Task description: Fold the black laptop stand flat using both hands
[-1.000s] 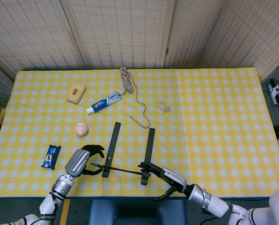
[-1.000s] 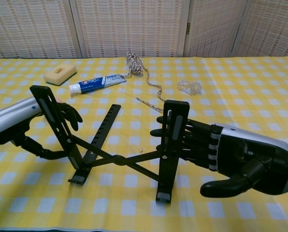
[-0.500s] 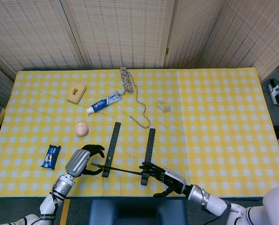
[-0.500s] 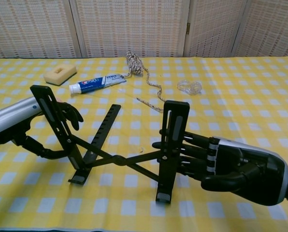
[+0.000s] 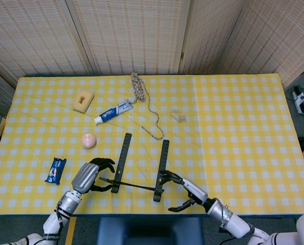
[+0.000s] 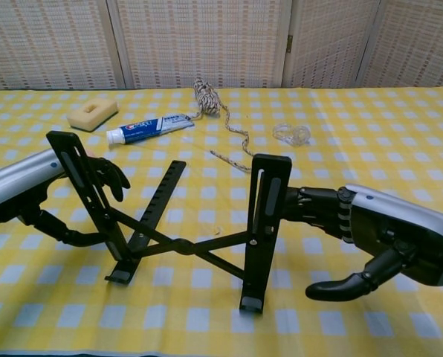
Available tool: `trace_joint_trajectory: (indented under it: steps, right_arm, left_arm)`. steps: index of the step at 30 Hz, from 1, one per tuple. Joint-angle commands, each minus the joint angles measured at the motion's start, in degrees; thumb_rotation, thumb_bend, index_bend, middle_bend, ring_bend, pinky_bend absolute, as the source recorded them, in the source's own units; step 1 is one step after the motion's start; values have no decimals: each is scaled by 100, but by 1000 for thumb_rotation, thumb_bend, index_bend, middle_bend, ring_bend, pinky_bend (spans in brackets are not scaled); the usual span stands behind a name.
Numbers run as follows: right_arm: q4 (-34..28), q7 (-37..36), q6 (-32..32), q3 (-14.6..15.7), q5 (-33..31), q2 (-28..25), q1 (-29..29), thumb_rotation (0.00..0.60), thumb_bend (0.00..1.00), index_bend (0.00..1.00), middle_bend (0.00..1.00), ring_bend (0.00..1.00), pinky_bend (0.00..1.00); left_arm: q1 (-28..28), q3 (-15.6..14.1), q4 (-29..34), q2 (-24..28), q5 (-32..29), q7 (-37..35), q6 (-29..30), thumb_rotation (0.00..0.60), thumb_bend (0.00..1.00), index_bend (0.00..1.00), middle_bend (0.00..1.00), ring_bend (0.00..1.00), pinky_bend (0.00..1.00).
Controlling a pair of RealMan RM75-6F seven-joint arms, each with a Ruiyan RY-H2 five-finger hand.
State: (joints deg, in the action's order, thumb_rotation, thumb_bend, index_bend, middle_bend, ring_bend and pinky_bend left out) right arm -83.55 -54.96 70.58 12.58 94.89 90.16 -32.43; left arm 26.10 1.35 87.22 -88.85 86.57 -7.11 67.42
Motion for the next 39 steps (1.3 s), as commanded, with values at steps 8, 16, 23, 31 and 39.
trace_joint_trajectory:
  steps: [8,16,23,31,39]
  right_arm:
    - [-1391,3068,-777,-845,-1646,44,343,600,166,446,216,141,11]
    - [-2054,4146,-1287,-1087,-2282,-194,160,600,166,467,222,144,9]
    - [-2440,5044,-1442,-1248,-2819,-357,33,600,166,493,222,144,2]
    - [-2453,5730,-1544,-1401,-3389,-250,-104,600,258,526,223,145,2]
    - [-2378,5953,-1626,-1503,-3588,-127,-172,600,368,580,235,144,2]
  left_arm:
    - [-17,-18,72,73,11,-10,22,600,227,479,333,274,239]
    - [-28,-38,131,91,23,54,33,600,227,478,333,272,239]
    - [-38,-34,165,109,26,82,57,600,227,477,333,271,238]
    - [-44,-33,156,97,34,72,73,600,227,477,333,270,238]
    - [-52,-16,157,106,24,60,93,600,227,476,333,270,237]
